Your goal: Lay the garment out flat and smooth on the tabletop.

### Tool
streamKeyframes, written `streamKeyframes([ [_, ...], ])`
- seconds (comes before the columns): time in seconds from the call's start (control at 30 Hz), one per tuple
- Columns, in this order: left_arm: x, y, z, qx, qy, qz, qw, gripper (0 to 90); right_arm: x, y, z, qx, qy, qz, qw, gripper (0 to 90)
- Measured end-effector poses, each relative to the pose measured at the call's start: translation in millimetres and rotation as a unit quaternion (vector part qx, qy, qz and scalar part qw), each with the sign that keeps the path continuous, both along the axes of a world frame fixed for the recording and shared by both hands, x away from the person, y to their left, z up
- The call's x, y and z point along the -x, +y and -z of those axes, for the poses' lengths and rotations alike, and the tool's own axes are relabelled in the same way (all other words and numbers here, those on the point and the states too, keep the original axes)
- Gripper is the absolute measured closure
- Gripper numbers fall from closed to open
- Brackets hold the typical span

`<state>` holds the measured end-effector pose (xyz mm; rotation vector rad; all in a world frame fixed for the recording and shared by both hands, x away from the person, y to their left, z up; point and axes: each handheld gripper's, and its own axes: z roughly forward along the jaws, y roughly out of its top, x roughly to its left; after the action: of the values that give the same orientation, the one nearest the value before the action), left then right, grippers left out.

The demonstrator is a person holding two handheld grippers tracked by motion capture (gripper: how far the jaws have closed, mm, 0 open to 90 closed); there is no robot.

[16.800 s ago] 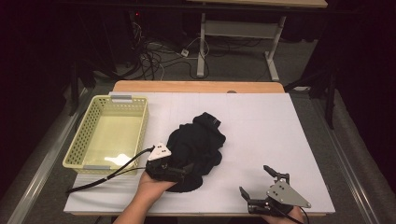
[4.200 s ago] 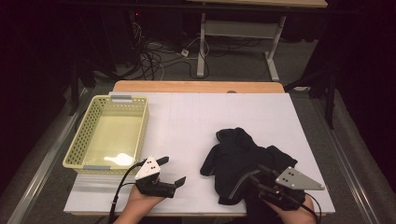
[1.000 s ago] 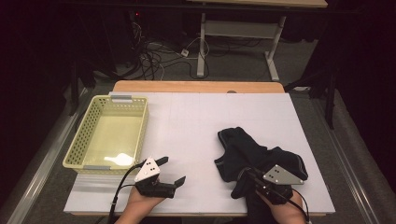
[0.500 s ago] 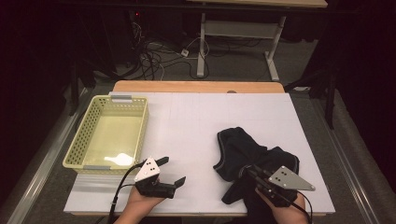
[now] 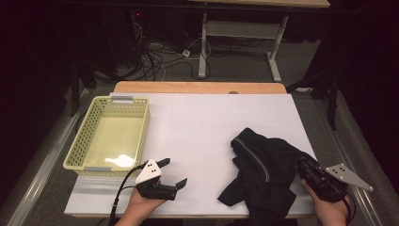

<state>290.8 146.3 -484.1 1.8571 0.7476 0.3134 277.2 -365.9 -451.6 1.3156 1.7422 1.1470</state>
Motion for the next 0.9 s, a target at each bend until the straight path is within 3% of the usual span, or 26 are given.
streamKeyframes([
  [0.1, -0.1, -0.1, 0.0, 0.000, 0.000, 0.000, 1.0000, 4.8, -2.8, -8.4, 11.9, -0.005, 0.023, 0.006, 0.9997, 81.7],
  [0.2, -0.3, 0.0, 0.0, 0.000, 0.001, 0.000, 1.0000, 4.8, -1.6, -2.9, 8.8, 0.000, 0.023, -0.005, 0.9997, 74.8],
  [0.3, -0.2, -0.1, 0.0, 0.000, 0.001, 0.000, 1.0000, 4.8, 4.4, 5.6, -6.9, -0.003, -0.001, -0.026, 0.9996, 53.8],
  [0.43, -0.2, -0.1, 0.0, -0.001, 0.001, -0.001, 1.0000, 4.8, 19.6, 25.9, -37.5, 0.000, -0.053, -0.049, 0.9974, 38.5],
  [0.53, -0.2, -0.2, 0.0, 0.000, 0.001, -0.001, 1.0000, 4.8, 27.1, 50.9, -50.2, 0.003, -0.059, -0.082, 0.9949, 23.3],
  [0.6, -0.2, -0.1, 0.0, -0.001, 0.001, -0.001, 1.0000, 4.7, 24.4, 68.2, -45.5, -0.002, -0.023, -0.109, 0.9938, 12.1],
  [0.67, -0.2, -0.1, 0.0, 0.000, 0.001, 0.000, 1.0000, 4.8, 16.5, 84.5, -29.6, -0.003, 0.040, -0.140, 0.9893, 1.8],
  [0.73, -0.1, -0.1, 0.0, 0.000, 0.000, 0.000, 1.0000, 4.8, 11.3, 97.5, -10.6, 0.033, 0.078, -0.132, 0.9876, 0.1],
  [0.83, 0.1, -0.1, 0.0, 0.000, 0.000, 0.001, 1.0000, 4.7, 4.4, 99.0, 4.6, 0.042, 0.115, -0.121, 0.9851, 0.5],
  [0.9, 0.1, -0.2, 0.0, -0.001, 0.000, 0.001, 1.0000, 4.7, 0.4, 96.7, 10.5, 0.066, 0.134, -0.103, 0.9834, 2.6],
])
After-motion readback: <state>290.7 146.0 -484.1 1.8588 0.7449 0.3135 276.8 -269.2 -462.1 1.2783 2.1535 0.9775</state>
